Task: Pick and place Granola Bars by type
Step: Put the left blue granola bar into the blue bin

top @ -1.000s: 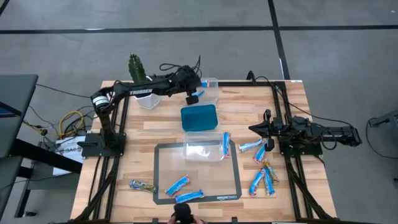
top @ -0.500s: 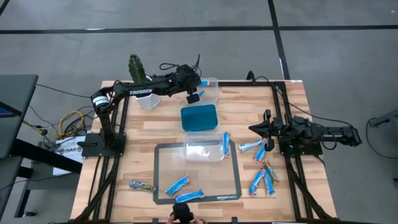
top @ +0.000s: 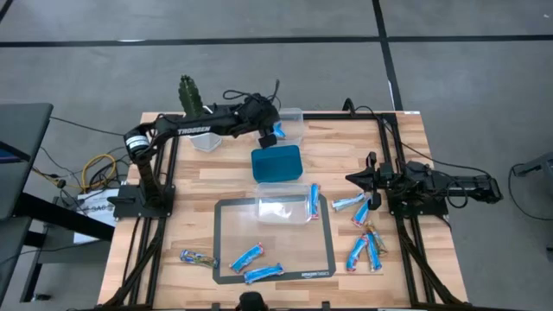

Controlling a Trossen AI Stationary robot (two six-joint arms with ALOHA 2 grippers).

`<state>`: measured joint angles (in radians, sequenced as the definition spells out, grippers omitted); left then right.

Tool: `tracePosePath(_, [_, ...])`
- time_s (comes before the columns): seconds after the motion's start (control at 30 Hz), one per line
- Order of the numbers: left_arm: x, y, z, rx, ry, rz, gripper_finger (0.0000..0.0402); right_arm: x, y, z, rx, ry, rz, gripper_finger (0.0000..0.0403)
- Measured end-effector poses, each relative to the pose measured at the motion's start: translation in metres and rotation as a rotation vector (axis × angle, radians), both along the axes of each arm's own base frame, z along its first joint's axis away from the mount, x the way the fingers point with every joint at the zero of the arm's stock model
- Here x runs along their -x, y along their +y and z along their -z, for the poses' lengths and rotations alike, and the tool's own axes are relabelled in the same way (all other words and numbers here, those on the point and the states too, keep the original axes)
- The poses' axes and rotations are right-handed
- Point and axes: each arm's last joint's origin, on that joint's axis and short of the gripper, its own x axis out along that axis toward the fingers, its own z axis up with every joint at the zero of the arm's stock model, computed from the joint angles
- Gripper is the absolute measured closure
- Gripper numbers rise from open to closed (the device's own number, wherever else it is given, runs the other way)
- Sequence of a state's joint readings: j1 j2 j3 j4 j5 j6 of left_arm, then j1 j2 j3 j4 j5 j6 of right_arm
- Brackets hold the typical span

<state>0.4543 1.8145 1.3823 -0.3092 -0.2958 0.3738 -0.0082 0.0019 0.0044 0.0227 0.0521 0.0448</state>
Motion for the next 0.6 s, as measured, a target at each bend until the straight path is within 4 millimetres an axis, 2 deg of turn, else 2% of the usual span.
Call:
tracePosePath(0.2, [0.001,-0.047,-0.027,0.098,-0.060,0.121,0.0248,0.000,0.000,0.000,0.000,0.000,0.000,0.0403])
tracePosePath(0.33, [0.011,-0.087,-0.036,0.156,-0.073,0.219,0.0248,0.000,0.000,0.000,0.000,0.000,0.000,0.0403])
tracePosePath(0.43, [0.024,-0.117,-0.035,0.199,-0.069,0.266,0.0248,0.000,0.000,0.000,0.000,0.000,0.000,0.0403])
tracePosePath(0.6, [0.049,-0.168,-0.017,0.315,-0.059,0.297,0.0248,0.000,0.000,0.000,0.000,0.000,0.000,0.0403])
